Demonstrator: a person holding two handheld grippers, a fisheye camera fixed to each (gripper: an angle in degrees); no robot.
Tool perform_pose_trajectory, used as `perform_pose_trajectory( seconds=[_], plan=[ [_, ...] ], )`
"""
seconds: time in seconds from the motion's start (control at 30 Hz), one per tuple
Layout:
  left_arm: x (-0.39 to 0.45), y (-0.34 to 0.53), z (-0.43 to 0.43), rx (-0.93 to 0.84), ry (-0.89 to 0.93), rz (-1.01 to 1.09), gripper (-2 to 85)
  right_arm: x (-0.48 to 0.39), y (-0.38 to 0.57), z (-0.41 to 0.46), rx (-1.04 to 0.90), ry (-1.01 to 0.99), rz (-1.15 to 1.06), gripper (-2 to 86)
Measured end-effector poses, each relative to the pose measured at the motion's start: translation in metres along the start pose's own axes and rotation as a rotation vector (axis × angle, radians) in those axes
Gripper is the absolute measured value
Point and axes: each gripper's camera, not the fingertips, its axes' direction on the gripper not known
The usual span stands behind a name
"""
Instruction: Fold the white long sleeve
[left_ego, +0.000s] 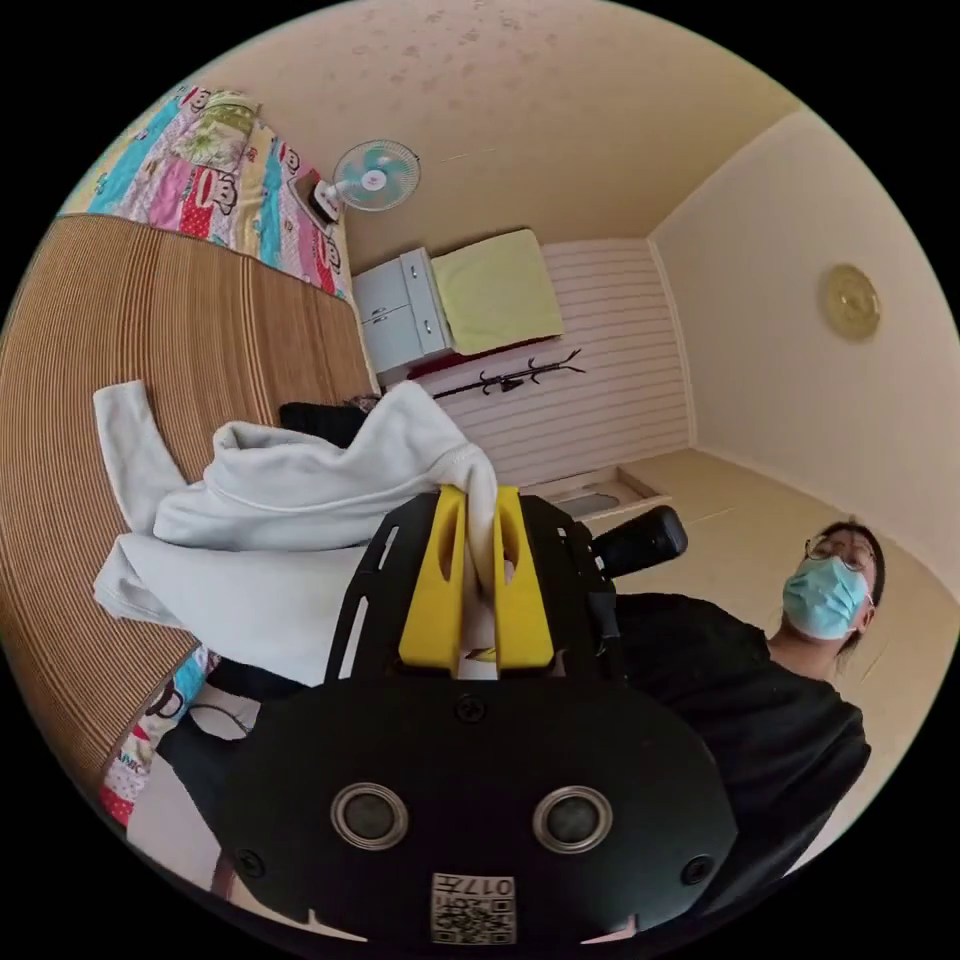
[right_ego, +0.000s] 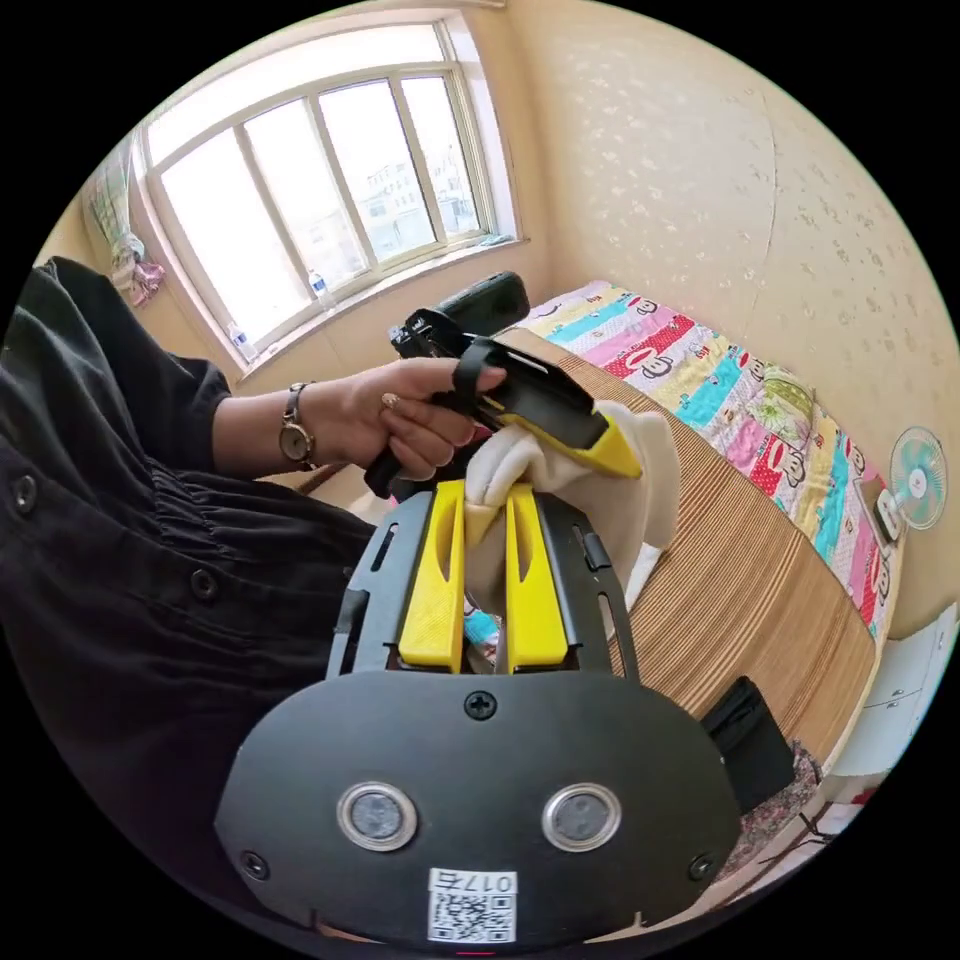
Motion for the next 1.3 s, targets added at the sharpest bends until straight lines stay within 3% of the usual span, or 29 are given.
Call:
perform_pose_trajectory(
  seconds=[0.1, 0.27, 0.33, 0.4, 0.5, 0.6, 0.83, 0.97, 1.1, 1.17, 1.23, 1.3],
  plan=[
    [0.04, -0.008, -0.023, 0.012, 0.057, 0.201, 4.4, 0.019, 0.023, -0.043, 0.143, -0.132, -0.005, 9.8],
    [0.11, -0.022, -0.041, -0.088, 0.145, 0.556, 4.3, 0.074, 0.077, -0.097, 0.337, -0.12, 0.144, 12.6],
    [0.133, -0.025, -0.048, -0.098, 0.256, 0.678, 4.1, 0.089, 0.092, -0.11, 0.388, -0.15, 0.173, 13.6],
    [0.146, -0.035, -0.065, -0.049, 0.539, 0.789, 4.0, 0.098, 0.104, -0.118, 0.418, -0.167, 0.178, 13.6],
    [0.14, -0.05, -0.082, 0.114, 0.937, 0.805, 3.9, 0.106, 0.115, -0.123, 0.419, -0.183, 0.178, 13.8],
    [0.149, -0.049, -0.074, 0.173, 1.131, 0.8, 3.8, 0.11, 0.118, -0.116, 0.398, -0.222, 0.164, 14.2],
    [0.199, -0.022, -0.029, 0.006, 1.32, 0.78, 3.7, 0.133, 0.123, -0.088, 0.392, -0.497, 0.136, 17.3],
    [0.197, -0.003, 0.008, -0.012, 1.506, 0.612, 3.8, 0.147, 0.126, -0.074, 0.427, -0.595, 0.099, 19.5],
    [0.214, 0.01, 0.015, -0.051, 1.501, 0.624, 3.7, 0.15, 0.12, -0.061, 0.397, -0.743, -0.022, 18.9],
    [0.221, 0.01, 0.011, -0.07, 1.462, 0.626, 3.7, 0.138, 0.121, -0.065, 0.396, -0.79, -0.137, 14.4],
    [0.229, 0.009, 0.0, -0.094, 1.379, 0.624, 3.7, 0.127, 0.124, -0.077, 0.4, -0.727, -0.197, 7.2],
    [0.246, 0.007, -0.03, -0.122, 1.16, 0.655, 3.8, 0.124, 0.129, -0.097, 0.427, -0.575, -0.147, 4.8]
  ],
)
